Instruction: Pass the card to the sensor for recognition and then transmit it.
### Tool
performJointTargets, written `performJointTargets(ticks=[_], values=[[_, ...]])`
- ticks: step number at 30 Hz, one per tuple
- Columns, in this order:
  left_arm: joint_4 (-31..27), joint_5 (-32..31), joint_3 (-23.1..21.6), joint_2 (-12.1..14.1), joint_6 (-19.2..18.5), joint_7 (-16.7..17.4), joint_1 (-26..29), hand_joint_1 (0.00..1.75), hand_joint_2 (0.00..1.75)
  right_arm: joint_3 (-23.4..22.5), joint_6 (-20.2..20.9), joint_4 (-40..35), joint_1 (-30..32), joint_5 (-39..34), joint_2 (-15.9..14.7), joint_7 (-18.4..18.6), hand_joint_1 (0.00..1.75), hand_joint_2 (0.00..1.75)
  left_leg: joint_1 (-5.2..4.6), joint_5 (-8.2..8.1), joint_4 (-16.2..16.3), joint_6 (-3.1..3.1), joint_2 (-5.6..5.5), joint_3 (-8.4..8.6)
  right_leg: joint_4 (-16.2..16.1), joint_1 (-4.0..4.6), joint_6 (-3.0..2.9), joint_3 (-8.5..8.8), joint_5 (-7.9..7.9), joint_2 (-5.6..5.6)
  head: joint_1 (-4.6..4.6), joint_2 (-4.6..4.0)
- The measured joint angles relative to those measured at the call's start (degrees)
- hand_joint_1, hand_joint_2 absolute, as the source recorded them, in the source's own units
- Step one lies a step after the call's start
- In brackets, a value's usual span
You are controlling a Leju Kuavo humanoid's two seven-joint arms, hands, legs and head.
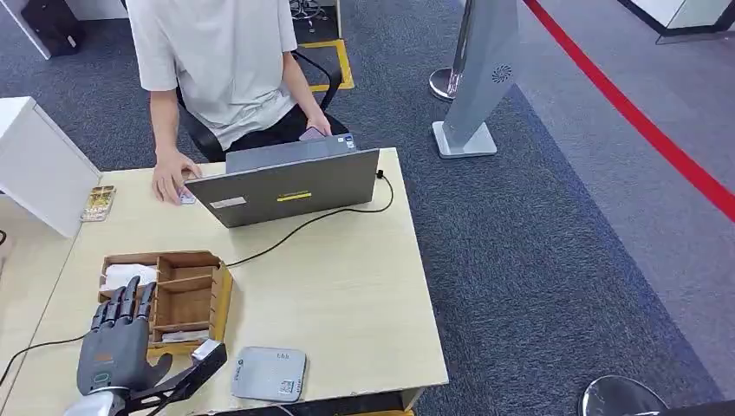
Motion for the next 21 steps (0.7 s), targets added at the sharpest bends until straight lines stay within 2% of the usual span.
performJointTargets(ticks=[21], values=[[0.8,0.0,0.0,-0.5,0.0,0.0,-0.1,0.0,1.75,0.1,-0.2,0.6,0.0,0.0,-0.1,0.0,0.0,1.75,0.0,0.0,0.0,0.0,0.0,0.0,0.0,0.0,0.0,0.0,0.0,0.0,0.0,0.0]])
